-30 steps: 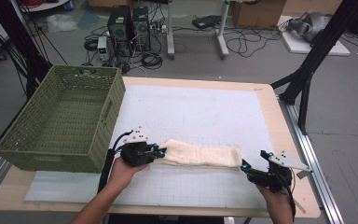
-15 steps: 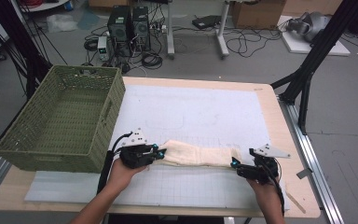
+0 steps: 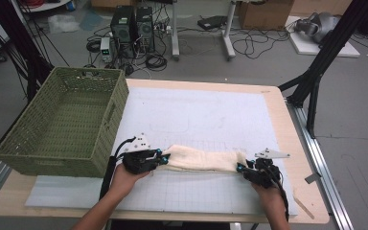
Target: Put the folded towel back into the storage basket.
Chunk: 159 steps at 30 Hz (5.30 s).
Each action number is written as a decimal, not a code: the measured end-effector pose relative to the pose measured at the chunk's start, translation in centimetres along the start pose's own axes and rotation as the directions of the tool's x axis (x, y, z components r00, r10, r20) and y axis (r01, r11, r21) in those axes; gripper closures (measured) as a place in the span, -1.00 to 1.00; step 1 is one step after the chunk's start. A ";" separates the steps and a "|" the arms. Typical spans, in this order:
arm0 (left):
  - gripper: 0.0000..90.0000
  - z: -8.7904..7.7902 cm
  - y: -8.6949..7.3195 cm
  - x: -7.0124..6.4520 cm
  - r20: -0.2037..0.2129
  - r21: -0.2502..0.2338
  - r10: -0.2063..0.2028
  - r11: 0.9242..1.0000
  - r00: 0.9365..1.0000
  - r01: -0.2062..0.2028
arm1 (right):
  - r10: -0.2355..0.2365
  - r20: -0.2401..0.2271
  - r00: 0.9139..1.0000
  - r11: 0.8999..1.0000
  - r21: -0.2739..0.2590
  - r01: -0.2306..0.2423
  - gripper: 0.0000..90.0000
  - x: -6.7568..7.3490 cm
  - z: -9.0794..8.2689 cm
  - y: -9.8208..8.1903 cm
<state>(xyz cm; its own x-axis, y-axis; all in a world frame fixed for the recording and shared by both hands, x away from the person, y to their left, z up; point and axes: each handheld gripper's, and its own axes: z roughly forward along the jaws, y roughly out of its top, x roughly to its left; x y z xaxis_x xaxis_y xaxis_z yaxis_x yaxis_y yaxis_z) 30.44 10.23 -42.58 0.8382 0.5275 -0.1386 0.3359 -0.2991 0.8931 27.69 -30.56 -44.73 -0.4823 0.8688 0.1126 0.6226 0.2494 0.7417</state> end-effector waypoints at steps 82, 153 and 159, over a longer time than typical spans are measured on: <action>0.80 -16.9 3.5 0.5 -0.272 -0.348 0.002 0.932 0.962 -0.100 | -0.427 -0.064 0.902 0.846 -0.382 0.373 0.80 8.1 2.0 21.6; -0.41 -28.0 -2.0 4.4 -0.556 -0.500 -0.384 0.863 0.737 0.073 | -0.565 -0.092 0.820 0.792 -0.338 0.508 -0.08 30.7 21.9 37.1; -0.55 -27.2 -1.5 4.2 -0.539 -0.458 -0.346 0.885 0.768 0.078 | -0.552 -0.128 0.824 0.807 -0.329 0.490 -0.29 28.9 20.5 35.3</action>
<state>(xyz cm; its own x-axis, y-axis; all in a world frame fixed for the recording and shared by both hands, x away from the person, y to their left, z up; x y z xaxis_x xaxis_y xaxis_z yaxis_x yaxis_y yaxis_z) 21.75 34.51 -32.91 0.2953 0.9373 -0.1850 0.1656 0.1404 0.9761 48.40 12.11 -28.80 -0.8199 0.5232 -0.2325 0.0631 0.4863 0.8715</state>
